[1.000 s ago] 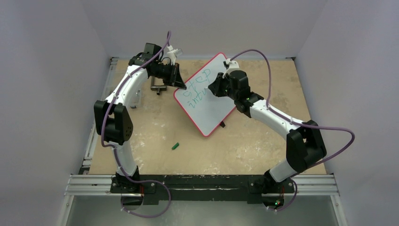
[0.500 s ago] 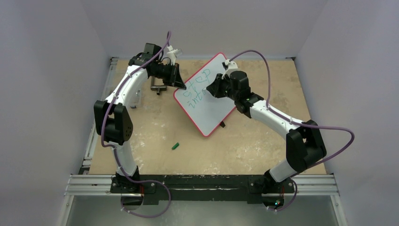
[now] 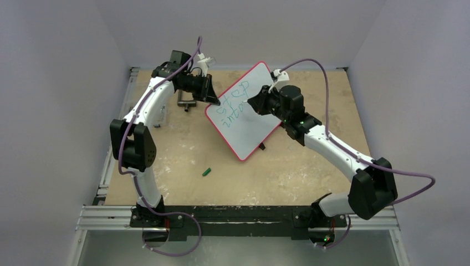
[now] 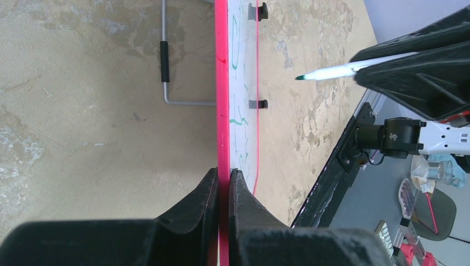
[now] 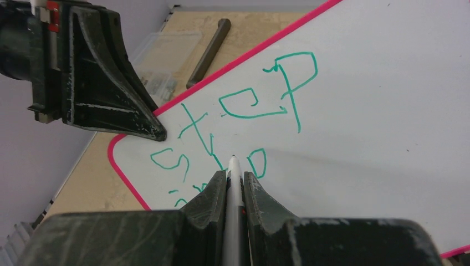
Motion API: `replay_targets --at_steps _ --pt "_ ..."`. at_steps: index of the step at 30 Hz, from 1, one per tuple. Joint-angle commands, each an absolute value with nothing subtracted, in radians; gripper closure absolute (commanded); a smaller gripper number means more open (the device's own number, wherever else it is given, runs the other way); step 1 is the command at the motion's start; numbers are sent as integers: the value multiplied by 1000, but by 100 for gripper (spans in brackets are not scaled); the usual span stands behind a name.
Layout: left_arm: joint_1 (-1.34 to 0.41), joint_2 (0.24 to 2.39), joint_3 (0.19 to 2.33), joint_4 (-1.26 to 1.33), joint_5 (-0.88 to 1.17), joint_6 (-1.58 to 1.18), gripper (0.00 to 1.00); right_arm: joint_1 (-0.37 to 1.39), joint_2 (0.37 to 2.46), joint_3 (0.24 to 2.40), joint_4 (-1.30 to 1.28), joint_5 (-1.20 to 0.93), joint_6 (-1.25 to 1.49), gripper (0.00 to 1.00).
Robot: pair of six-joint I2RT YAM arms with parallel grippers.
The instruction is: Write a sentence on the whiteboard
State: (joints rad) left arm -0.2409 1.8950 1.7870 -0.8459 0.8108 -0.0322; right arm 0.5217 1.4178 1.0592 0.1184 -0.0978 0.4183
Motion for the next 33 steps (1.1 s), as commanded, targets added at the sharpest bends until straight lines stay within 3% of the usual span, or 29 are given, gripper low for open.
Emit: replay_targets --at_steps 1,19,33 --pt "-268 1849 1772 -850 803 40 100 521 1330 988 181 -8 418 100" --pt "-281 1824 1758 -849 779 46 100 499 1175 756 335 223 442 100" --pt "-290 1822 1759 -852 770 51 100 464 1206 795 348 206 414 100"
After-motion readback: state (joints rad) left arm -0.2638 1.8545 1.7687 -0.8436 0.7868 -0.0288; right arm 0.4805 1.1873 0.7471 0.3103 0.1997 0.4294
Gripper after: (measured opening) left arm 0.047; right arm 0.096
